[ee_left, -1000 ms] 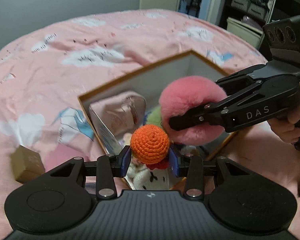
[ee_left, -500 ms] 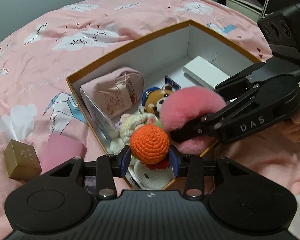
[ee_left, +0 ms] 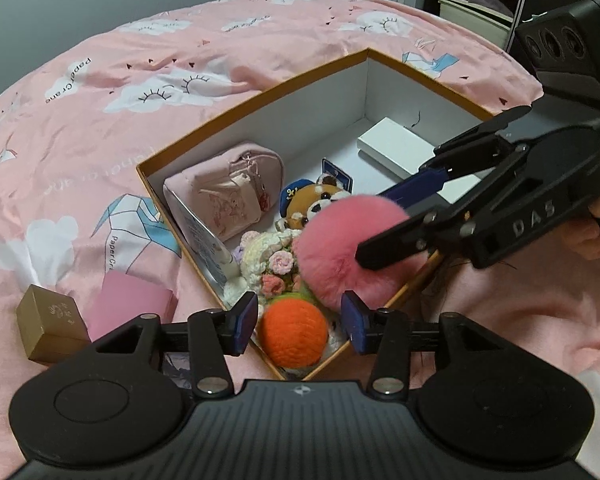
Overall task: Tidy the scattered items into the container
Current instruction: 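Lower both balls into the box and open both tools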
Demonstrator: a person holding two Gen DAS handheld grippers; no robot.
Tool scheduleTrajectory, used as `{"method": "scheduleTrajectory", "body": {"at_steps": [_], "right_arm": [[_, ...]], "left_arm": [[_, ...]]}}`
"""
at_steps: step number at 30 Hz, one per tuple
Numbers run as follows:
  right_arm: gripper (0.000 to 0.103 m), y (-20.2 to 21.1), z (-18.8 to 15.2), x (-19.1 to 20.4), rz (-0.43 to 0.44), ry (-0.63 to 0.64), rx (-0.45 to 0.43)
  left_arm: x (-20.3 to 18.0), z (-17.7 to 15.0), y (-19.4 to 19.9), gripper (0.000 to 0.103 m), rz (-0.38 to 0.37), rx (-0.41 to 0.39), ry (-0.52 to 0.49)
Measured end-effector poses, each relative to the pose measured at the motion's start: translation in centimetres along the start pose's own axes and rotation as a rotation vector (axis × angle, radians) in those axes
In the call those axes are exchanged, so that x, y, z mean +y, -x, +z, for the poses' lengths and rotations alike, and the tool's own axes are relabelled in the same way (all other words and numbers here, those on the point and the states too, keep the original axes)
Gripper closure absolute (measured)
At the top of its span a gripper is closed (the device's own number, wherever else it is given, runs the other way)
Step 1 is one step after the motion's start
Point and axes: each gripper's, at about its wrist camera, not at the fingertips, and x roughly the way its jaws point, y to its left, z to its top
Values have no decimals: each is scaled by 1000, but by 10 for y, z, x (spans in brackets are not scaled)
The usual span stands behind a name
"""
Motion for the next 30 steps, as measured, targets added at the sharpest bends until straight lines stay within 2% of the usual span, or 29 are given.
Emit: {"method": "scheduleTrajectory", "body": {"at_steps": [2, 3, 4, 7, 10, 17, 25, 30], "right_arm": [[42, 5, 2, -1, -1, -3, -14], [47, 7, 2, -2, -1, -3, -16], [57, 7, 3, -2, 0, -5, -16], [73, 3, 2, -3, 19, -12, 7], [80, -5, -2, 1, 38, -1, 42], [80, -12, -6, 7, 28, 24, 77], [78, -10, -7, 10, 5, 35, 78], [78, -11, -7, 13, -11, 53, 83]], "left_arm": [[1, -1, 2, 53, -4, 1, 7], [1, -1, 3, 60, -7, 2, 10], [1, -1, 3, 64, -7, 2, 14], [-1, -4, 3, 67, 4, 5, 24], [-3, -6, 4, 67, 17, -3, 37], [-4, -12, 5, 67, 30, -28, 80], [-4, -17, 16, 67, 3, -90, 129], [-5, -18, 17, 67, 5, -96, 144]]}}
